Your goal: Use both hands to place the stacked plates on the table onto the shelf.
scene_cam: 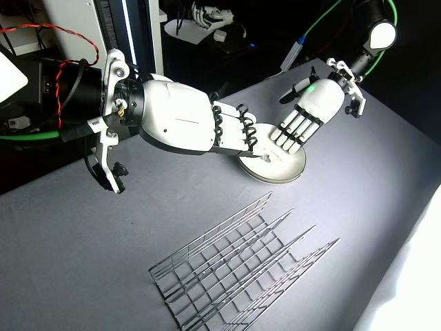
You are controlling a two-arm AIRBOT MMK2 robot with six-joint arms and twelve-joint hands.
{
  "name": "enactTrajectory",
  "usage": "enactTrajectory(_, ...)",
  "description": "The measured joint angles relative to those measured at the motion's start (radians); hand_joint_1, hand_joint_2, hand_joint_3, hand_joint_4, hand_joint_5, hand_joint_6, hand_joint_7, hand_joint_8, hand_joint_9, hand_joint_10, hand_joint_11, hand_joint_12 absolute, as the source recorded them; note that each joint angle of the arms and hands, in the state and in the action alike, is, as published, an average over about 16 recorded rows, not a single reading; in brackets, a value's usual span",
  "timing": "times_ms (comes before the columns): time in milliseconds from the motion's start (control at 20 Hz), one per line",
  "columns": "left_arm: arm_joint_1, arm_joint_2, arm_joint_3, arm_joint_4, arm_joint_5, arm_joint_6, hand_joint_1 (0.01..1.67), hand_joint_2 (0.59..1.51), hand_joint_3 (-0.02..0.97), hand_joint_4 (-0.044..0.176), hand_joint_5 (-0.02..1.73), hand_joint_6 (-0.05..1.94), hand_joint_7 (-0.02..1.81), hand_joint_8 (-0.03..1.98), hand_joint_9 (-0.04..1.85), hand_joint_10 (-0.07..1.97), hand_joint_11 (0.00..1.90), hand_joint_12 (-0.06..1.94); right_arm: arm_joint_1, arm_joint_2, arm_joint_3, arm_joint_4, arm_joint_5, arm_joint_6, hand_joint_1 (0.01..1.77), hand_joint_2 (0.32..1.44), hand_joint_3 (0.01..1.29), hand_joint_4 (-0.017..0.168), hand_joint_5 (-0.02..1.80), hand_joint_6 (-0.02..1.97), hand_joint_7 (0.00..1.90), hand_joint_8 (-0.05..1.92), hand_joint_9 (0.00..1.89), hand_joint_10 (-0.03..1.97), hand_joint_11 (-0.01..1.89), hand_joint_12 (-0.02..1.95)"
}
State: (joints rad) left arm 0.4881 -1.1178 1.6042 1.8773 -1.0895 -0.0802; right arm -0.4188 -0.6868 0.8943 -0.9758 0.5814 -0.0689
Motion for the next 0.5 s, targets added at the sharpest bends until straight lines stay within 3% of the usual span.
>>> enactTrajectory(250,0.018,-0.024,-0.009,-0.039,0.012,0.012,0.01,1.118,0.019,-0.011,-0.01,-0.03,-0.01,-0.02,0.00,-0.01,0.01,0.01,-0.006,0.000,0.000,0.000,0.006,0.000,0.05,1.28,0.03,0.001,0.02,-0.01,0.02,0.00,0.02,-0.02,0.02,0.02)
enactTrajectory(500,0.023,-0.053,-0.016,-0.072,0.026,0.024,0.01,1.119,0.019,-0.010,-0.01,-0.03,-0.01,-0.02,0.00,-0.01,0.01,0.01,-0.020,0.001,0.001,-0.004,0.013,-0.001,0.33,1.21,0.03,0.001,0.02,-0.01,0.02,0.00,0.02,-0.02,0.02,0.04)
